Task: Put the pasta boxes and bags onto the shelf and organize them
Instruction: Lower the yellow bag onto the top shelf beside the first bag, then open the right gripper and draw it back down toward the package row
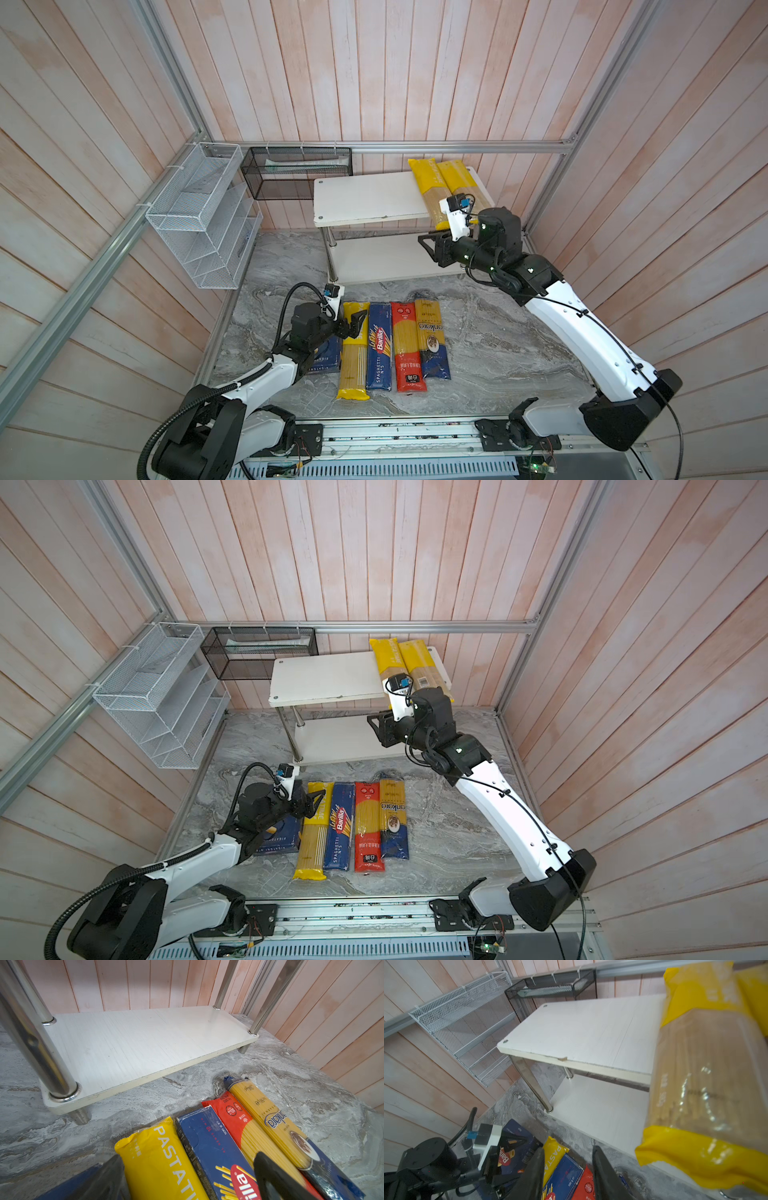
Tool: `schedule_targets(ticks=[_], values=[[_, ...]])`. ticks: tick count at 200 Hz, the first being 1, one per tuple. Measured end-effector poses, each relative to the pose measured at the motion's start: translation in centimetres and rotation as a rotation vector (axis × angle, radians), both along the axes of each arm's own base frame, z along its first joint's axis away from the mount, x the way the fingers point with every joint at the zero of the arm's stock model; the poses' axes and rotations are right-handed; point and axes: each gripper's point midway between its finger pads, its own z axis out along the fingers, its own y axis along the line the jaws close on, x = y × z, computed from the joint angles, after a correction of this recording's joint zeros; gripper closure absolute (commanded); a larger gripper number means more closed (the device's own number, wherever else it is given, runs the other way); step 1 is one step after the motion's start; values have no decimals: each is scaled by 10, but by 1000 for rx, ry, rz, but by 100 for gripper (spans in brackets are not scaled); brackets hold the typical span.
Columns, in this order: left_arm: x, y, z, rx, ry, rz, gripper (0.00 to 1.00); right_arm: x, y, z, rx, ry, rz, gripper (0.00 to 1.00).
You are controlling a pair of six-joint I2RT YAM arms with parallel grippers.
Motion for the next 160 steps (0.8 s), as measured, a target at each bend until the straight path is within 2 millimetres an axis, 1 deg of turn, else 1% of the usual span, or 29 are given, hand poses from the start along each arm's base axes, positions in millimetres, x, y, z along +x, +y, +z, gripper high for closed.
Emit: schedule_targets(ticks=[6, 16, 48, 61, 82, 107, 137, 160], values=[[0, 0, 1, -1, -2, 0, 0, -1, 0, -6, 0, 9, 1, 62], [0, 0, 1, -2, -4, 0, 0, -3, -1, -9, 7, 11, 1, 62], [0, 0, 1, -1, -4, 2, 0, -7, -2, -5, 51, -25, 3, 62], [0, 0, 2, -2, -6, 2, 0, -3, -1, -2, 67, -41, 4, 62], [1, 0, 1, -2, -5, 2, 0, 7, -1, -5, 74, -41, 1, 61], [0, 0, -1, 0, 2, 0, 0, 19, -10, -8, 77, -35, -16, 61], [1, 0, -3, 4, 7, 3, 0, 27, -21, -2, 96, -55, -30, 61], [1, 0, -3, 4, 7, 3, 0, 30, -23, 1, 107, -67, -28, 61]])
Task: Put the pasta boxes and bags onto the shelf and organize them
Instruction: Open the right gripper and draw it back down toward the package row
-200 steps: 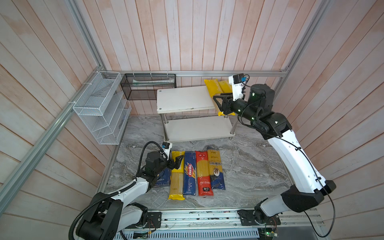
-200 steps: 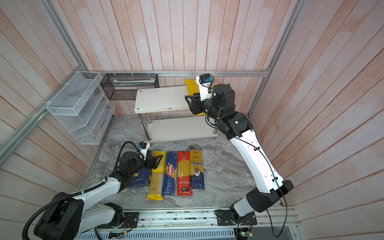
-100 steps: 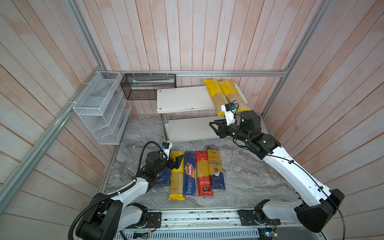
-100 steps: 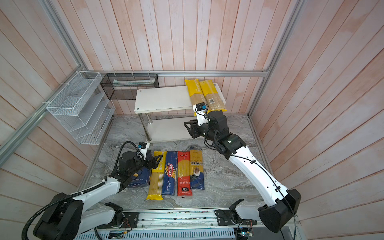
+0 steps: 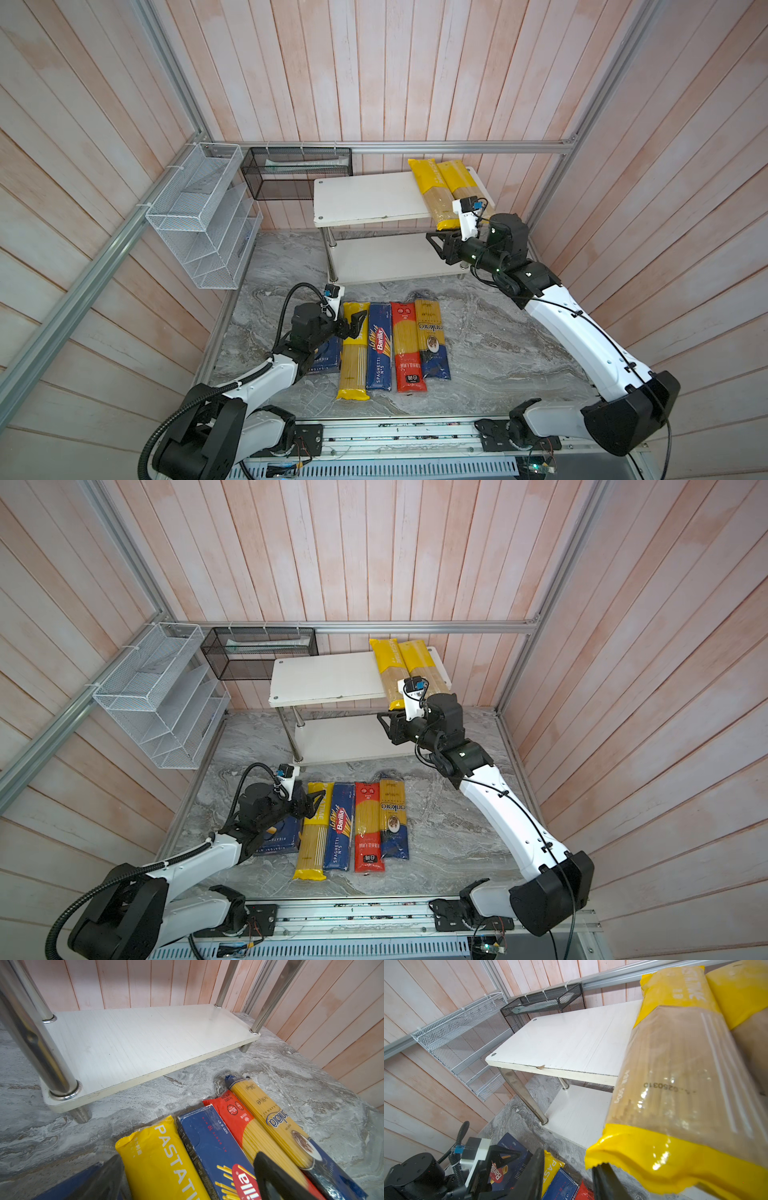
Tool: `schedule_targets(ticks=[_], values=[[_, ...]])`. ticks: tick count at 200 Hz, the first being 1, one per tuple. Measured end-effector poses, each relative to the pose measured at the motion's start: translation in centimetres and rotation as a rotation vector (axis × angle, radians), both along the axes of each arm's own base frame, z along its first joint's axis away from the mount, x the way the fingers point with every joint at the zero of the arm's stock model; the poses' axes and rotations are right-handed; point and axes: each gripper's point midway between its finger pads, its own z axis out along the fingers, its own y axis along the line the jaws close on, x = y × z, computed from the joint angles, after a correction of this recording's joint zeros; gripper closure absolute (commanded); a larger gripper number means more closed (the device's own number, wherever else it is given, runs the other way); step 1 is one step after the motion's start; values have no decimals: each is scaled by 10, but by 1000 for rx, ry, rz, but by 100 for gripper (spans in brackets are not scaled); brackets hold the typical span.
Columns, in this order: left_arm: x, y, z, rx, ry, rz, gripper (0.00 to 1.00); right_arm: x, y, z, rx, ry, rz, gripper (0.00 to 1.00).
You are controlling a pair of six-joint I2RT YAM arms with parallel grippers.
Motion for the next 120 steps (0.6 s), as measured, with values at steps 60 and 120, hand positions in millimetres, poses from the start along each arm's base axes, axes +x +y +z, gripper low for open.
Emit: schedule_targets(ticks=[60, 120], values=[[0, 1, 1, 1, -4, 3, 0, 13, 1, -8, 6, 7, -7, 60], [0, 1, 2, 2, -6, 3, 0, 28, -6, -16, -6, 24, -35, 57]])
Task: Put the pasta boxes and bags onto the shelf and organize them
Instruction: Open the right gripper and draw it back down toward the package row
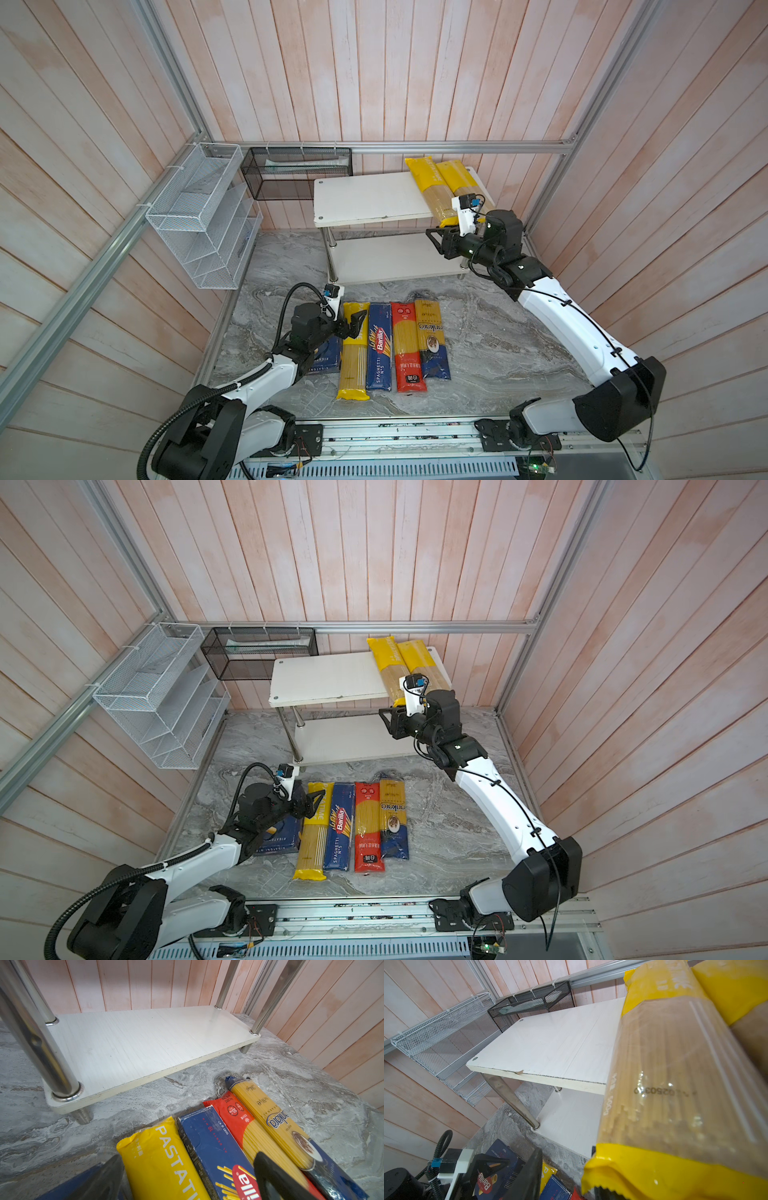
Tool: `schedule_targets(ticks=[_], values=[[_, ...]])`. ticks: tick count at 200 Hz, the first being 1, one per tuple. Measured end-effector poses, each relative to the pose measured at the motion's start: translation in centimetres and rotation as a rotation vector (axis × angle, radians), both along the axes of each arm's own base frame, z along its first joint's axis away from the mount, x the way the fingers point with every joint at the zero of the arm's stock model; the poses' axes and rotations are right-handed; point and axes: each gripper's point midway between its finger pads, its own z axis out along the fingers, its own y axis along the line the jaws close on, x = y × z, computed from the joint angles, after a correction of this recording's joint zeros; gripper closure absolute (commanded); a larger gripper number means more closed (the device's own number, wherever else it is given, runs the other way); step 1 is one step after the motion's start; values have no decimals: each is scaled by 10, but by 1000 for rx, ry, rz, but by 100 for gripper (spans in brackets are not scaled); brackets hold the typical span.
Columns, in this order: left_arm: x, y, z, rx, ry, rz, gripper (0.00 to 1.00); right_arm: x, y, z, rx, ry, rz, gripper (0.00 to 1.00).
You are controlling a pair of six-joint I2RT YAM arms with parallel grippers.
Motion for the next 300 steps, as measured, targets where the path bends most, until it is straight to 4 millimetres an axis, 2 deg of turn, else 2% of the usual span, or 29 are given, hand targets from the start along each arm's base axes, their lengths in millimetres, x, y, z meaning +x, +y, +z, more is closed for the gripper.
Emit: schedule_targets(ticks=[35, 74, 107, 154, 183, 211, 236, 300], values=[[0, 0, 0, 0, 0, 0, 0, 4, 1, 2, -8, 2, 1, 56], [0, 0, 0, 0, 0, 0, 0, -1, 0, 1, -15, 3, 4, 56], [0, 0, 0, 0, 1, 0, 0, -26, -4, -4, -31, 0, 20, 55], [-1, 0, 8, -8, -21, 0, 0, -61, 4, -13, -88, -15, 61, 53], [-1, 0, 7, -7, -19, 0, 0, -88, 13, -44, -129, 18, 115, 52], [-2, 1, 9, -10, -26, 0, 0, -104, 20, -81, -180, 78, 139, 50], [-2, 1, 10, -11, -27, 0, 0, -109, 15, -106, -215, 127, 120, 49], [-2, 1, 10, -11, -30, 0, 0, -118, -3, -147, -245, 220, 49, 48]])
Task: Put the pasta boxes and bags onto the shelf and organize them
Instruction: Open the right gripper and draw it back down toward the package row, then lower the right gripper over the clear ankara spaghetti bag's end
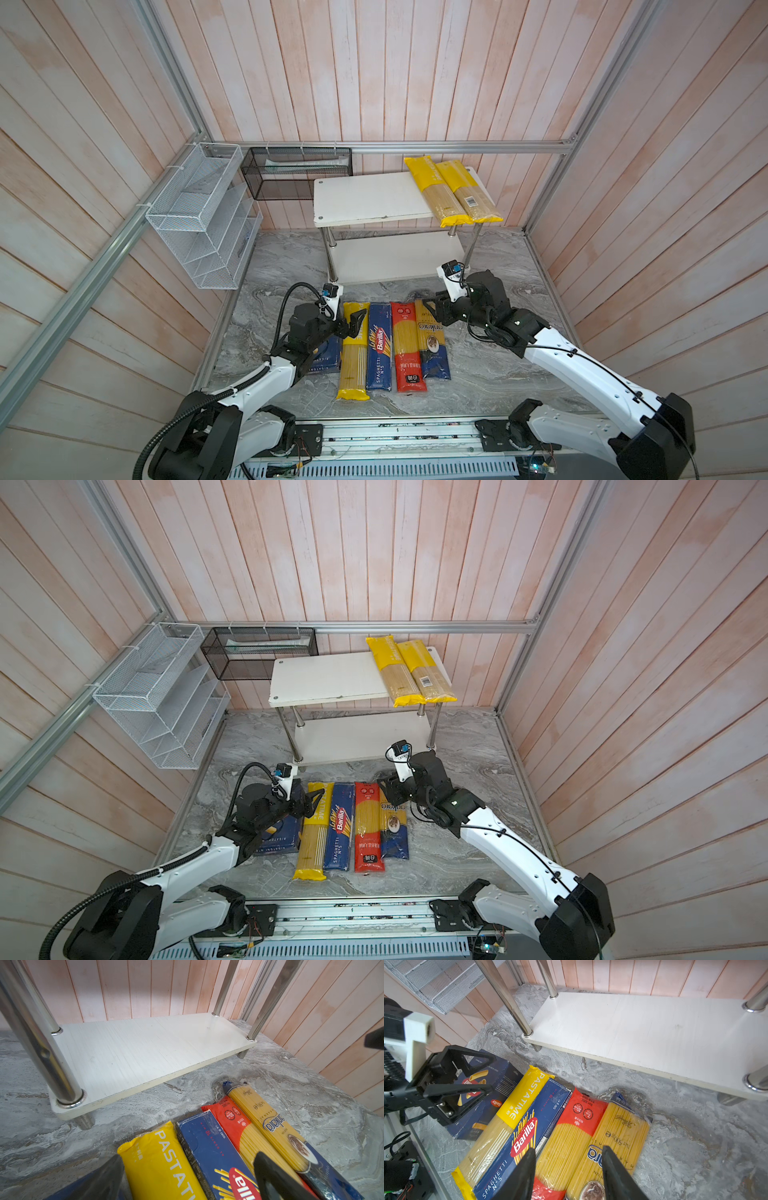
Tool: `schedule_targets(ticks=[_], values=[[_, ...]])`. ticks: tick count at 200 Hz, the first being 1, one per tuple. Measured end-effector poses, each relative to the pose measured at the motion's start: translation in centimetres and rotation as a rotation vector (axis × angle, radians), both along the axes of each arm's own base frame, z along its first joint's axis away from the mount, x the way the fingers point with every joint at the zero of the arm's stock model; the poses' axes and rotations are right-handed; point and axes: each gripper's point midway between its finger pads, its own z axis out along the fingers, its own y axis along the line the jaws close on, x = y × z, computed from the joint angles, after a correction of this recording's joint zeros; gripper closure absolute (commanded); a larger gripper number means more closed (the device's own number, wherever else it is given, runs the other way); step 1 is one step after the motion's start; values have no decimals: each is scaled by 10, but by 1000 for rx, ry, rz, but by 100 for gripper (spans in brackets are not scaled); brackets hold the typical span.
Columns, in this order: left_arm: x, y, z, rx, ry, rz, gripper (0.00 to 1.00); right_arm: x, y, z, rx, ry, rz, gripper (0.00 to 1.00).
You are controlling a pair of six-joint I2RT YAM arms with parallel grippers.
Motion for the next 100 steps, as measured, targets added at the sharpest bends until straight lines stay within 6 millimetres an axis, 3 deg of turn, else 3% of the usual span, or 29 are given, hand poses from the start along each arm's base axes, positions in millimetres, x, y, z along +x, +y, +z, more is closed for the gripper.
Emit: schedule_targets(ticks=[67, 100], values=[[0, 0, 0, 0, 0, 0, 0, -15, -11, -46, -45, 126, -73, 45], [0, 0, 0, 0, 0, -1, 0, -15, -18, -56, -66, 145, -135, 43]])
